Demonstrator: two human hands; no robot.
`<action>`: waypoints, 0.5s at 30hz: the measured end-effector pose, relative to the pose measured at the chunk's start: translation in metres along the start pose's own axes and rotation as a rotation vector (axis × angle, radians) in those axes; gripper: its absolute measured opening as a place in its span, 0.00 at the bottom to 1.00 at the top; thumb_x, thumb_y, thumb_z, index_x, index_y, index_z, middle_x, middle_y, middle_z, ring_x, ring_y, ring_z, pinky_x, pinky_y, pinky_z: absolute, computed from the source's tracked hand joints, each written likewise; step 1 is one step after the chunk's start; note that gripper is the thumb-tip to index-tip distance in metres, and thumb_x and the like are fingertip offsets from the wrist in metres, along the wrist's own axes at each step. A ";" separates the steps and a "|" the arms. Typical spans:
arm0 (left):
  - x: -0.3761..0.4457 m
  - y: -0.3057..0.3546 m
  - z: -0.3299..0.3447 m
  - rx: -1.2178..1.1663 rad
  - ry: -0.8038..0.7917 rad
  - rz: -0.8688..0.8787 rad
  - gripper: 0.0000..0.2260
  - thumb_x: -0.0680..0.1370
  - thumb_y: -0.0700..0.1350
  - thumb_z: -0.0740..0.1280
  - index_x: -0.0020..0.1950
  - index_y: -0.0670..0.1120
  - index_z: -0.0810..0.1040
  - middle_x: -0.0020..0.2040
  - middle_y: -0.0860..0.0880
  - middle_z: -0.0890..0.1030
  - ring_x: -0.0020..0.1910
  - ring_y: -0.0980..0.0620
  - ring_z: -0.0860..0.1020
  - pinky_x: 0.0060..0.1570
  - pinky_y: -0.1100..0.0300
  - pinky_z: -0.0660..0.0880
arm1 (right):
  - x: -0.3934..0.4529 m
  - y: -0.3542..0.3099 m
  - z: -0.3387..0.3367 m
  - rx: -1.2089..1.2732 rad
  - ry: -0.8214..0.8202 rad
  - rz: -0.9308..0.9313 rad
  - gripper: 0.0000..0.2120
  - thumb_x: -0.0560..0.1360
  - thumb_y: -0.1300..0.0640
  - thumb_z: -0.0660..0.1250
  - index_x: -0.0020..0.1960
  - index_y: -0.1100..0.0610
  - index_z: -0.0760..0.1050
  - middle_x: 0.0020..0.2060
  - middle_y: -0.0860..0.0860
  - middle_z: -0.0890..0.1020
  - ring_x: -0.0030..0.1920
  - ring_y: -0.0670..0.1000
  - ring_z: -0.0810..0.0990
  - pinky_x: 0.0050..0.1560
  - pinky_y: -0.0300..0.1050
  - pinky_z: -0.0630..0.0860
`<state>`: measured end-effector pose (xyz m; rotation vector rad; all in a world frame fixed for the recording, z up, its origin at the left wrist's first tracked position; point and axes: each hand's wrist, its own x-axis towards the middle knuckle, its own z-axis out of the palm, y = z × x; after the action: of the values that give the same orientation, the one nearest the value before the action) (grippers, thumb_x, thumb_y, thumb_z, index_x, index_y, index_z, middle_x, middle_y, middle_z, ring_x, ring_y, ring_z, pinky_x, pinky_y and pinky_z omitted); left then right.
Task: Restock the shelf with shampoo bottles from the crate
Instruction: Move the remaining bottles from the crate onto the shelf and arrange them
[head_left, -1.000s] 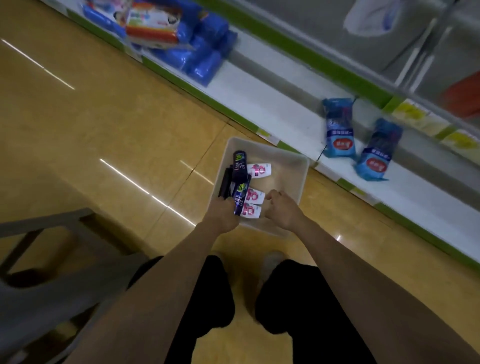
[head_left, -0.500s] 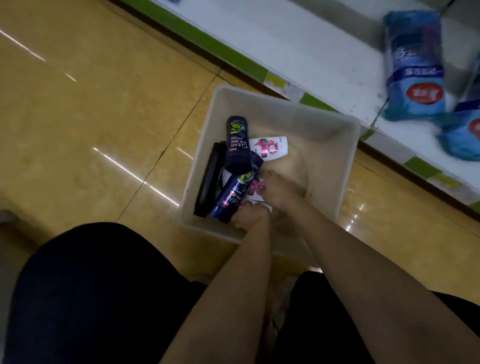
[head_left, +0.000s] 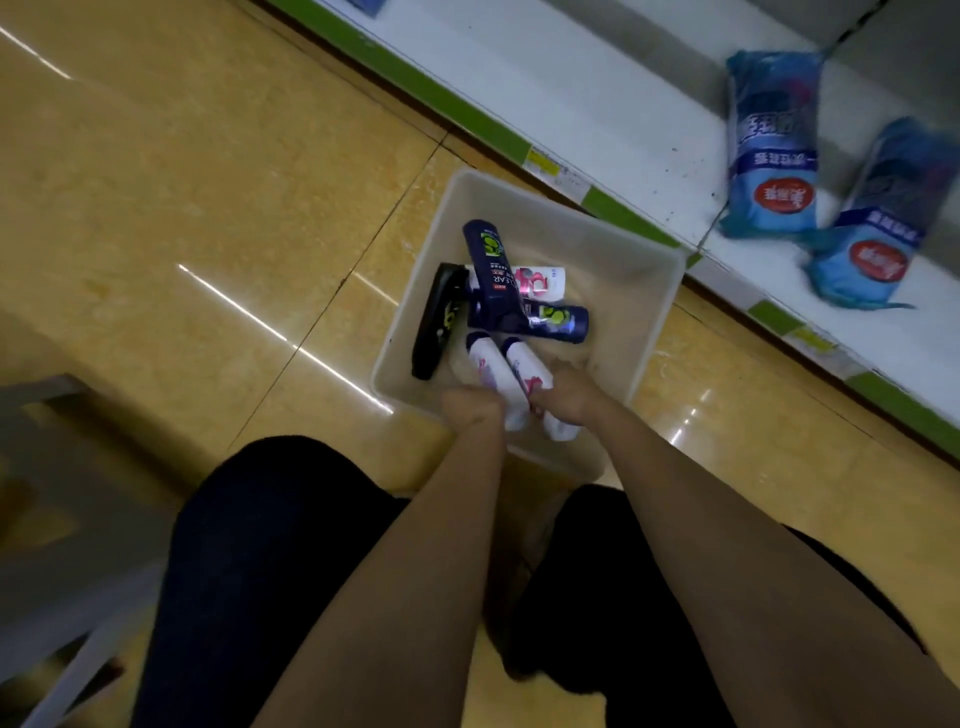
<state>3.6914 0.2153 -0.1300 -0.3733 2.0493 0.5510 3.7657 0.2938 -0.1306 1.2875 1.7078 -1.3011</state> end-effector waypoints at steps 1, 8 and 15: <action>-0.014 0.003 -0.009 -0.001 -0.018 0.024 0.17 0.82 0.44 0.57 0.64 0.33 0.71 0.62 0.36 0.76 0.62 0.41 0.75 0.53 0.64 0.73 | -0.021 -0.001 -0.004 0.097 -0.006 0.018 0.11 0.77 0.58 0.63 0.56 0.64 0.73 0.52 0.60 0.78 0.53 0.58 0.77 0.42 0.43 0.69; -0.117 0.031 -0.059 -0.156 -0.208 0.102 0.14 0.77 0.33 0.57 0.32 0.41 0.69 0.32 0.44 0.72 0.31 0.47 0.71 0.22 0.66 0.64 | -0.151 -0.040 -0.018 0.342 0.070 0.057 0.13 0.81 0.52 0.56 0.50 0.60 0.73 0.52 0.60 0.78 0.55 0.60 0.77 0.57 0.51 0.73; -0.121 0.027 -0.078 -0.456 -0.238 -0.009 0.08 0.81 0.36 0.55 0.55 0.38 0.72 0.53 0.38 0.75 0.54 0.42 0.75 0.50 0.55 0.75 | -0.161 -0.049 -0.026 0.439 0.140 0.129 0.21 0.81 0.52 0.58 0.68 0.64 0.63 0.64 0.62 0.73 0.58 0.60 0.75 0.53 0.48 0.72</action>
<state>3.6832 0.2026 0.0160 -0.5542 1.6829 1.0120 3.7736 0.2645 0.0368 1.7413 1.4445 -1.5958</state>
